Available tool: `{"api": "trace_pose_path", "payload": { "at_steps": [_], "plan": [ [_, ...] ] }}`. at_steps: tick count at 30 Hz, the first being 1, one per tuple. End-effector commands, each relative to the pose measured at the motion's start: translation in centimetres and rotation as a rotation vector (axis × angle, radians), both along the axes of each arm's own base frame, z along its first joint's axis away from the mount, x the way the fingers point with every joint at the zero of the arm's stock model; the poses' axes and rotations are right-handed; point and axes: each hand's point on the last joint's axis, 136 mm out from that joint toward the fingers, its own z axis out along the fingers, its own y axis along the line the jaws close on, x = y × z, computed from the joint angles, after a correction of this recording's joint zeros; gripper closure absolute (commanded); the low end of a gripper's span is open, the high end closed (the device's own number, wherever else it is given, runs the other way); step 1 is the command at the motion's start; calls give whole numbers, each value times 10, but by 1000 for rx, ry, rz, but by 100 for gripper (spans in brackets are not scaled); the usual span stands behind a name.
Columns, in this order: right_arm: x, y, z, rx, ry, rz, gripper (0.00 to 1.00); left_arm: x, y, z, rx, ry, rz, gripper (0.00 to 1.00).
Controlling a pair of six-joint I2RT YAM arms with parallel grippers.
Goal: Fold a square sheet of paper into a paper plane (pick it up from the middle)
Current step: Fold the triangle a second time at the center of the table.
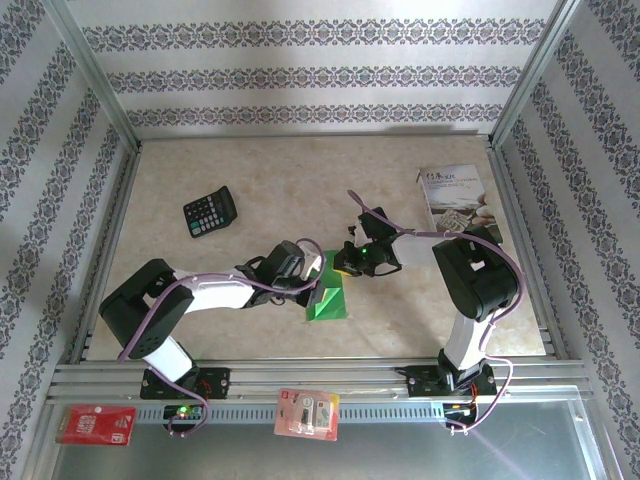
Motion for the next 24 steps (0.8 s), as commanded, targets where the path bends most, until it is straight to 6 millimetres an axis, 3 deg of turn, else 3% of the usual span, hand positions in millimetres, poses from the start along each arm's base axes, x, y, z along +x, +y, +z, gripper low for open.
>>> {"api": "trace_pose_path", "payload": {
  "at_steps": [1,24],
  "plan": [
    [-1,-12,-10,-53,9,-6,89,5,2,0,-50,24,20,100],
    [-3,-14,-14,-67,13,-5,90,19,18,-14,-41,86,57,98]
  ]
}}
